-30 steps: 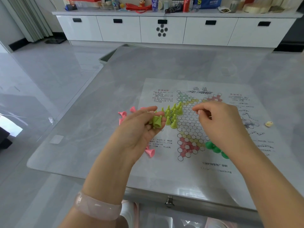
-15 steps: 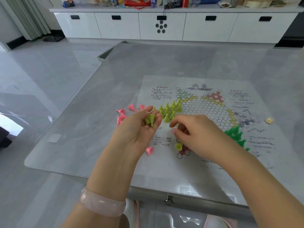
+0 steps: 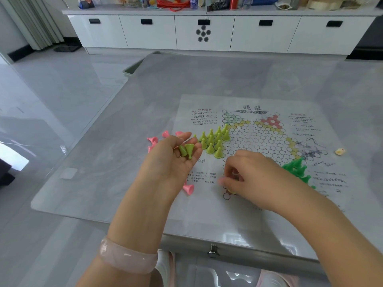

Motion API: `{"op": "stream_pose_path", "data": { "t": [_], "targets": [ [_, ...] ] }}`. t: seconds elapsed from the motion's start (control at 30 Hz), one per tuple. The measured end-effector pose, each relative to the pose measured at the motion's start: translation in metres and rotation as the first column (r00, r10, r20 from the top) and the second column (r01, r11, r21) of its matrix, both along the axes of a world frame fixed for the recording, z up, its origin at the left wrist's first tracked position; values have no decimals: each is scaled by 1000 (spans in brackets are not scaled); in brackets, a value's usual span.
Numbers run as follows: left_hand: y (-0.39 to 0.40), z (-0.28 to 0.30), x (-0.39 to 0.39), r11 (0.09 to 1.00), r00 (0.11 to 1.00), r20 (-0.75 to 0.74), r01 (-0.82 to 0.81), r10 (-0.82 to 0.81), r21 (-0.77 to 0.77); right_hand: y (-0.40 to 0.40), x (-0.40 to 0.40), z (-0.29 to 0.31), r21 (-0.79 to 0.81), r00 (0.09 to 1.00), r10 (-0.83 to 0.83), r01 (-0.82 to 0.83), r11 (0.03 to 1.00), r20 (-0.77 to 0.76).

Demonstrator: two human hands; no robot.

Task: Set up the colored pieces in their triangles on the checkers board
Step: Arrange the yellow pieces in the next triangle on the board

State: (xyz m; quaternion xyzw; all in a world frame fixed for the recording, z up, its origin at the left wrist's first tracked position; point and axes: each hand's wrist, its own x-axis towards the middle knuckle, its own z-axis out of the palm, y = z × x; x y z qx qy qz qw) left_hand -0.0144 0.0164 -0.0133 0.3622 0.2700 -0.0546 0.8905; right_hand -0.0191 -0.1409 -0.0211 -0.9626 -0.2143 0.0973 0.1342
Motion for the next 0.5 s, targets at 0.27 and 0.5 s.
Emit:
{"op": "stream_pose_path", "data": {
  "t": [0.27, 0.5],
  "targets": [
    [-1, -1, 0, 1000, 1000, 3, 6, -7, 9, 5, -6, -4, 28, 994, -111, 111, 993, 3],
    [-1, 0, 0, 1000, 1000, 12, 14, -14, 12, 8, -7, -5, -21, 996, -83, 82, 996, -24]
  ]
}}
